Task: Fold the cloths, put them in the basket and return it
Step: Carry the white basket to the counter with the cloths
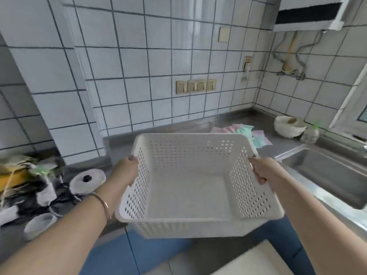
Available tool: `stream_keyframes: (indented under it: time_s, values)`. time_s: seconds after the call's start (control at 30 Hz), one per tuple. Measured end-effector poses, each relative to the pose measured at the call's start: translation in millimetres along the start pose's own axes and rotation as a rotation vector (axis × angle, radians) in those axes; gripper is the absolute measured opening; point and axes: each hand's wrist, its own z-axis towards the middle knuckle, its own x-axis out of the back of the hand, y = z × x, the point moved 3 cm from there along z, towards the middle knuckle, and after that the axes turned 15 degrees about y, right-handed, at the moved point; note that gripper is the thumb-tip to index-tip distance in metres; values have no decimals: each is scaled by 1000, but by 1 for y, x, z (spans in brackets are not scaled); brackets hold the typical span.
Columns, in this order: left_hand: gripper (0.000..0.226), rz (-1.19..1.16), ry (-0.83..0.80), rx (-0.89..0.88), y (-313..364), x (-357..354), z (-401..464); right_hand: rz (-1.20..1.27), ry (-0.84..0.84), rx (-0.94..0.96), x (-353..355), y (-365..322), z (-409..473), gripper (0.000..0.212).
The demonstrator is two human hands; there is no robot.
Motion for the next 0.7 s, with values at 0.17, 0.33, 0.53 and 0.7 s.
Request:
stream_keyframes:
  time_s: [0.17,0.33,0.53,0.7]
  values:
    - [43,14,27,131,-7,-11,88,-70,-117,-5,-104,-44,60,40]
    - [44,18,77,240,-19,-16,155,-76,-184,-6,-179,-80,89,35]
    - [41,49,59,192,-31,-28,213,-157,-196,40,-251,-117,119,36]
    - [42,78,55,136,-29,-37,262,-196,-193,13,-299,-128,143,33]
